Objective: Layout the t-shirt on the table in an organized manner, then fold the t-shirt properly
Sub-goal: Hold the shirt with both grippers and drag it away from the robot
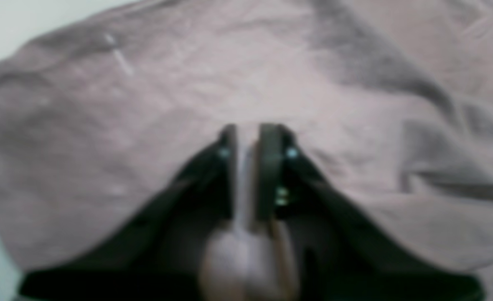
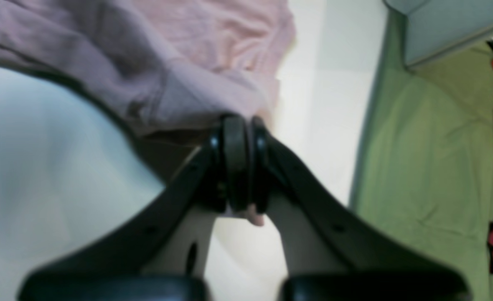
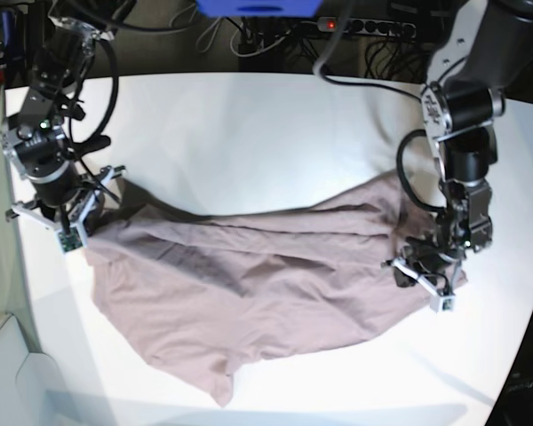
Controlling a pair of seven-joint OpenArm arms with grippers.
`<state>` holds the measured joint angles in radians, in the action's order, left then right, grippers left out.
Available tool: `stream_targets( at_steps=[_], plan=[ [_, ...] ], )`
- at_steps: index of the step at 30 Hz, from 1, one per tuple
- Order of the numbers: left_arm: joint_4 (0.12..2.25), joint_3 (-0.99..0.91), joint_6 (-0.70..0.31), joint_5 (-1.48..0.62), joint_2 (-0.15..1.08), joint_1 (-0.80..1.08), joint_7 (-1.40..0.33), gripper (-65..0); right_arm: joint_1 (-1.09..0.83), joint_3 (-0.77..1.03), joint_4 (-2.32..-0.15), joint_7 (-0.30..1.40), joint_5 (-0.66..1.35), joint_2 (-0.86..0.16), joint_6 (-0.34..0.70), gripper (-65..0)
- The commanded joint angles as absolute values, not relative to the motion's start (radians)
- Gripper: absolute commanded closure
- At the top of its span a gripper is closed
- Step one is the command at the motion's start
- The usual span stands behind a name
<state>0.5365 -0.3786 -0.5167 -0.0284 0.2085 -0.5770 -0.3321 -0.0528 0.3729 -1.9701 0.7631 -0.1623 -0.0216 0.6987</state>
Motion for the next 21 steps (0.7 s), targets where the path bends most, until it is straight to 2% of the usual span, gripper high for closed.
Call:
stream_targets(
  at_steps=[1,6,9,13,21],
  plan=[
    [0.558,-0.381,-0.519,-0.013,0.222,-0.625,-0.295,0.0,-0.035,0.369,-1.991,0.74,-0.154,-0.021,0.698,0.0],
    [0.556,-0.381,-0.519,0.114,0.223,-0.63,-0.294,-0.7,-0.033,0.371,-1.991,0.74,-0.154,-0.021,0.698,0.0],
    [0.484,-0.381,-0.519,0.162,0.231,-0.633,-0.274,-0.8,-0.031,0.372,-1.991,0.74,-0.154,-0.022,0.698,0.0],
    [0.358,-0.381,-0.519,0.203,0.259,-0.641,-0.151,-0.8,-0.035,0.372,-1.991,0.74,-0.154,-0.025,0.698,0.0],
    [0.302,-0.381,-0.519,0.2,0.328,-0.645,-0.099,-0.8,-0.042,0.417,-1.983,0.733,-0.153,-0.125,0.698,0.0]
  ],
)
